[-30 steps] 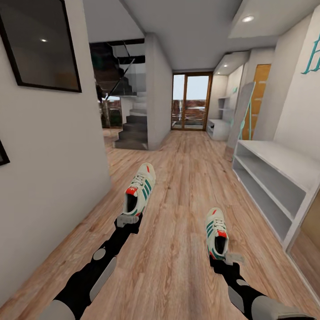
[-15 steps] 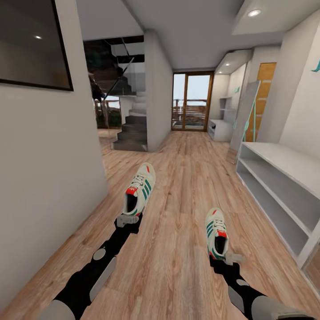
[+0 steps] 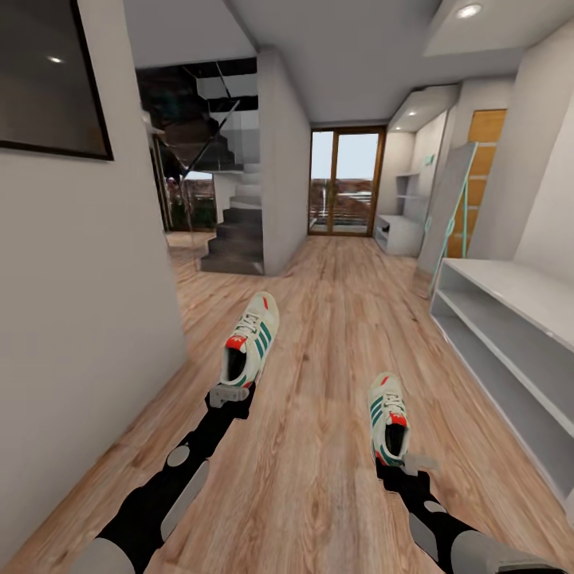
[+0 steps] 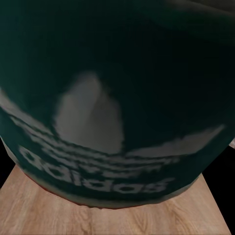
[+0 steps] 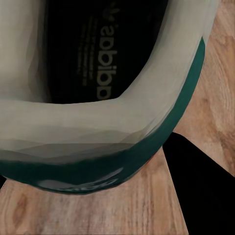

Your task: Pick up the two gym shoes and the two sandals from the corridor floor and place them onto the hallstand (shoe rack) in the corridor, making sure they are on the rack and not on the floor. Arrange them so the two gym shoes are next to each other and the two sandals are next to each other.

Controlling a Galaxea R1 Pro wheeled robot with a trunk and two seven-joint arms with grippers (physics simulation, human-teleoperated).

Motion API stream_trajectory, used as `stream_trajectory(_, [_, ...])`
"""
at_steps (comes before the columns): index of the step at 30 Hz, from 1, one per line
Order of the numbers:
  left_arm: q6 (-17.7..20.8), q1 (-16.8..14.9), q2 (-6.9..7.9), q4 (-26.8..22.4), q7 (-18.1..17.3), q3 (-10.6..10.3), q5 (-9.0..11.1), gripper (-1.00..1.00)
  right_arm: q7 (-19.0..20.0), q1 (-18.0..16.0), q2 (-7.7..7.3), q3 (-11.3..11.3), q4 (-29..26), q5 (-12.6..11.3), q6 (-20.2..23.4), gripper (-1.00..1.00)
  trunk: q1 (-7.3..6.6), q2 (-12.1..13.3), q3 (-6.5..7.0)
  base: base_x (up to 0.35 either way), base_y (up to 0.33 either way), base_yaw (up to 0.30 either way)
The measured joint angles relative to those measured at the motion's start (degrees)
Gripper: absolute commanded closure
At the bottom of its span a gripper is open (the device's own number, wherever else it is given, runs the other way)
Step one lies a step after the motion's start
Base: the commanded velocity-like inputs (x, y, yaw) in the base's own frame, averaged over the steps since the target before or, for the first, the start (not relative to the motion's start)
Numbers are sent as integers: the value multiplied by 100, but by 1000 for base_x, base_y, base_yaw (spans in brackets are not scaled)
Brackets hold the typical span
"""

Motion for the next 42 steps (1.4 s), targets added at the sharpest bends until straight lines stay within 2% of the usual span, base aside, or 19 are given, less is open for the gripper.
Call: stream_trajectory(42, [0,0,0,-1,4,0,0,100,0,0,0,0,0,0,6,100,0,0,0,346,0,0])
